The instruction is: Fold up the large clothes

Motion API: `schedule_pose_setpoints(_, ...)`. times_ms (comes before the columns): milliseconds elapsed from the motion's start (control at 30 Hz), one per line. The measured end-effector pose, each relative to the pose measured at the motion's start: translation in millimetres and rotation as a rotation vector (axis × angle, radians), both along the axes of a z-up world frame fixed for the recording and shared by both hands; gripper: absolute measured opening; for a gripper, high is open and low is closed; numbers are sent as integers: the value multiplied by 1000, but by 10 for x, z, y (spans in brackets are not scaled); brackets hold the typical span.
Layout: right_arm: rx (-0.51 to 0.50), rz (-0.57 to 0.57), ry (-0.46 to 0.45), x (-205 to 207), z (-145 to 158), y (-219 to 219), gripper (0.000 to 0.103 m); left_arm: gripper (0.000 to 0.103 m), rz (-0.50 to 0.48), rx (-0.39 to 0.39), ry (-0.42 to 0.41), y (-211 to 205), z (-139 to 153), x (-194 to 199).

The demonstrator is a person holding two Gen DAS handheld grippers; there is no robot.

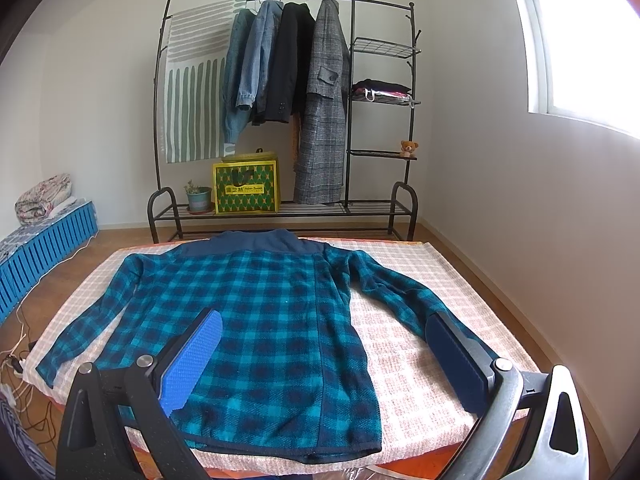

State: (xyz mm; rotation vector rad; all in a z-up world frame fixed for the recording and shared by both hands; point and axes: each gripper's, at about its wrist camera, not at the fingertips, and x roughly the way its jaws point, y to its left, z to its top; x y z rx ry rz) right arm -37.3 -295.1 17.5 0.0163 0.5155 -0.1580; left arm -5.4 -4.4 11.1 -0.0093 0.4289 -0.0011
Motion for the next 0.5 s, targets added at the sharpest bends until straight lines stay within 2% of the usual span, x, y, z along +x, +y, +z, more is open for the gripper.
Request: schedule_pose_setpoints(500, -9, 14, 7, 103, -77, 109, 103, 103, 0, 1, 6, 23, 7, -12)
